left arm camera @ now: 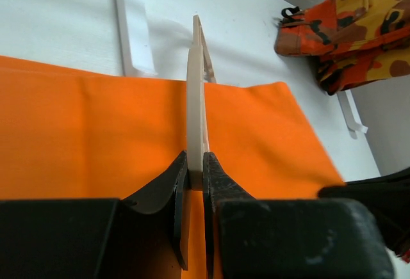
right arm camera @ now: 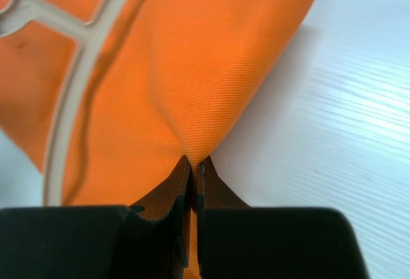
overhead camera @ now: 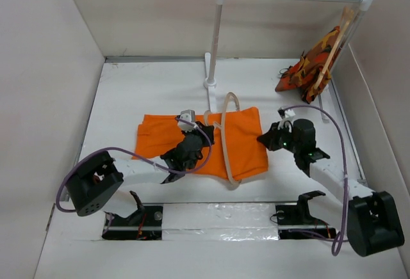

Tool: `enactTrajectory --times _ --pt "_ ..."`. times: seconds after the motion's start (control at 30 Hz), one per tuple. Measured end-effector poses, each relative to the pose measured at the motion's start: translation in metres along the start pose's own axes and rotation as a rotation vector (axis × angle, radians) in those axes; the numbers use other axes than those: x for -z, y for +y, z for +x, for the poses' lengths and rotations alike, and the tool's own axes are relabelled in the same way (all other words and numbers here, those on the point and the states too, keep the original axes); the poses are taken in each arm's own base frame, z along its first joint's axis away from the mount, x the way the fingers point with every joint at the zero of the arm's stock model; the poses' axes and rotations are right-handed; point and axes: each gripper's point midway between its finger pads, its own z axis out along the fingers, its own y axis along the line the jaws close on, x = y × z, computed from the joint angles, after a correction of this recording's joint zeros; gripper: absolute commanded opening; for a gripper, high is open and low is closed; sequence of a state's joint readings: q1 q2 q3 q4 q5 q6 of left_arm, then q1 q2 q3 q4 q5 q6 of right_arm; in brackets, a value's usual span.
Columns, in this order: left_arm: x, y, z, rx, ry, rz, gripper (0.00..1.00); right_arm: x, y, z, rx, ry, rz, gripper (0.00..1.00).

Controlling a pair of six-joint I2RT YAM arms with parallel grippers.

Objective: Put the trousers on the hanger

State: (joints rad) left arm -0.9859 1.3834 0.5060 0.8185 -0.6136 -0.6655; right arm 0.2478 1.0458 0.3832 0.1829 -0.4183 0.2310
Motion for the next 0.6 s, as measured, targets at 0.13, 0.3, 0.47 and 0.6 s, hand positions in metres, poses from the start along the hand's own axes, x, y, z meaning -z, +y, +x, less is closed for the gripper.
enactTrajectory --times 0.13,0.3,0.47,0.6 --pt "0.003 0.009 0.001 -0.027 0.008 -0.014 0.0 0.023 -0.027 -0.019 -0.018 -0.079 0.094 0.0" --pt "0.009 0.014 -0.001 -0.057 0.018 -0.024 0.0 0.038 -0.05 -0.031 -0.026 -0.105 0.173 0.0" --pt "0.019 0.017 -0.013 -0.078 0.007 -0.032 0.0 0.043 -0.064 -0.026 -0.054 -0.082 0.217 0.0" --pt "0.023 0.024 -0.018 -0.108 0.002 -0.06 0.0 0.047 -0.07 -0.025 -0.064 -0.088 0.242 0.0"
